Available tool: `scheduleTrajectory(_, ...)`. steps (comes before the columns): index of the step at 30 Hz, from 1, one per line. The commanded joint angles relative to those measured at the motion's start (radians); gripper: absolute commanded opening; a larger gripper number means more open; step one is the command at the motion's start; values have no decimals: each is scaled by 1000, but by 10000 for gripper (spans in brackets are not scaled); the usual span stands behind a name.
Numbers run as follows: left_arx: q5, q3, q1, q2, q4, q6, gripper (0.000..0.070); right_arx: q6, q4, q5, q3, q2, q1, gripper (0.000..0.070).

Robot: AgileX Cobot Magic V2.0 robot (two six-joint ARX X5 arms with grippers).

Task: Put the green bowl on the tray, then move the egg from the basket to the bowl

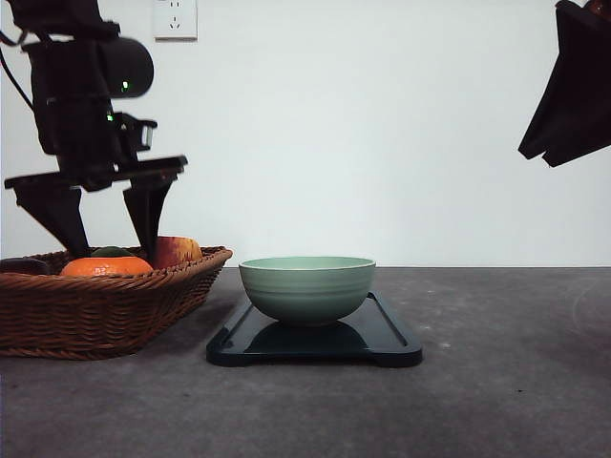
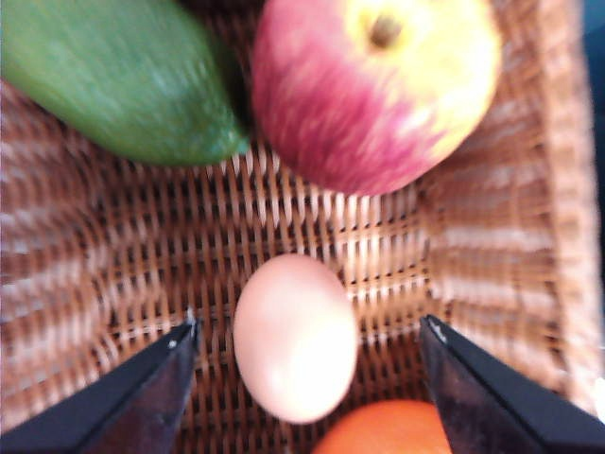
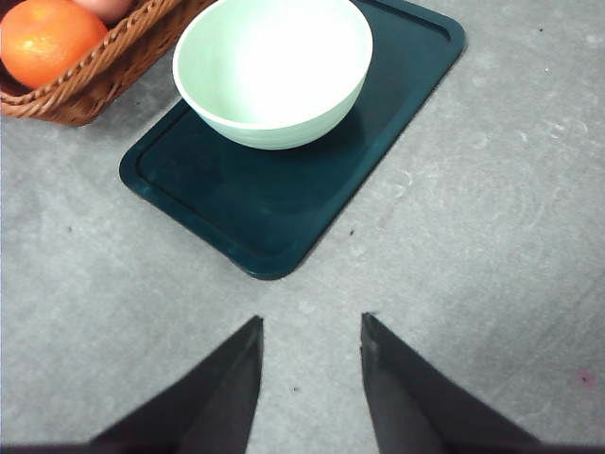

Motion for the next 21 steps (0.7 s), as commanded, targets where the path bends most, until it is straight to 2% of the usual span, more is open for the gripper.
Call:
scheduleTrajectory(1, -5, 22, -3, 37, 2, -4, 473, -8, 8, -2, 3, 8, 6, 199)
scheduleTrajectory(19, -27, 22, -3, 93, 16, -3, 469, -8, 15, 0, 3, 8, 6, 199)
scheduleTrajectory(21, -27, 22, -3, 93, 17, -4, 449, -8, 15, 5, 3, 8, 6, 199)
